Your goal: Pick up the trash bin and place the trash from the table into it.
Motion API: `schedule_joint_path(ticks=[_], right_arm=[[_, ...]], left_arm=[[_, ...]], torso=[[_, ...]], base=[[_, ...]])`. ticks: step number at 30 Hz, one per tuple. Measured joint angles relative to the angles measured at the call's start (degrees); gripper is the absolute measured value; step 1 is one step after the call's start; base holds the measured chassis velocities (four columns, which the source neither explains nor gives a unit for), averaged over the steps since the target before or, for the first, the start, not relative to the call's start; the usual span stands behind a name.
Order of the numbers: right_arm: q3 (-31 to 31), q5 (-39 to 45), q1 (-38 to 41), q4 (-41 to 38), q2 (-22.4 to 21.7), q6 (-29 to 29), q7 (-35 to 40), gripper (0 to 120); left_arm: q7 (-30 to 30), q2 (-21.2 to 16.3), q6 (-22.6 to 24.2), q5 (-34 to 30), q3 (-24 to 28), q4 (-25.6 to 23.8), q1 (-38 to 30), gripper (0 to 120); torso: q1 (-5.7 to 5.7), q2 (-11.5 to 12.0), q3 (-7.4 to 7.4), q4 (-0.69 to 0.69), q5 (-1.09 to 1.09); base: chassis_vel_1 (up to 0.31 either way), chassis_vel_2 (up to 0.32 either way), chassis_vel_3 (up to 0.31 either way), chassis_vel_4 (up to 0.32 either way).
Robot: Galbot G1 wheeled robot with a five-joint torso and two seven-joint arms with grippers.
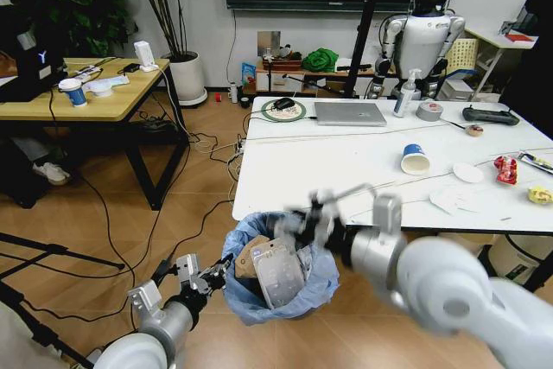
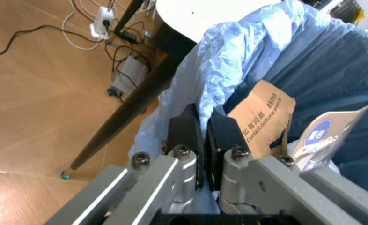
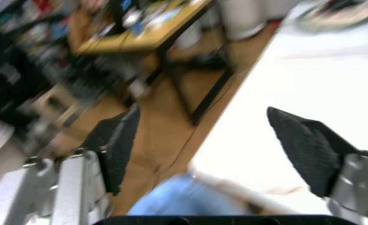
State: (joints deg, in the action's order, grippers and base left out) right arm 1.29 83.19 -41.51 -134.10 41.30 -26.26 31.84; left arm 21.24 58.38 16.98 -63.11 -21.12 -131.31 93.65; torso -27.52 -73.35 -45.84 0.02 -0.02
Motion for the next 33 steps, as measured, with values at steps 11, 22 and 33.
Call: schedule_joint_path(ticks=[11,22,33], right_arm=[[-27.9,-18.0,-21.1,7.3,-0.9,8.4,-14.8,100],[-38.6,-38.4,-43.0,12.3,12.4,20.5,-30.3,100],[-40.4,-39.3,-44.7,13.2,15.7,21.5,-31.3,100]], left_arm=[[-1.0,0.0,-0.3,1.7,-2.1,-0.9,1.8,0],[-2.2,-0.5,-0.8,2.8,-3.9,-1.6,3.5,0],[-2.6,-0.3,-1.0,4.0,-4.0,-0.9,3.4,0]], torso=[[0.0,0.0,0.01,-0.02,-0.01],[0.02,0.0,0.01,-0.04,0.02],[0.0,0.0,0.01,-0.03,0.01]], base=[[0.0,0.0,0.0,0.0],[0.0,0.0,0.0,0.0],[0.0,0.0,0.0,0.0]])
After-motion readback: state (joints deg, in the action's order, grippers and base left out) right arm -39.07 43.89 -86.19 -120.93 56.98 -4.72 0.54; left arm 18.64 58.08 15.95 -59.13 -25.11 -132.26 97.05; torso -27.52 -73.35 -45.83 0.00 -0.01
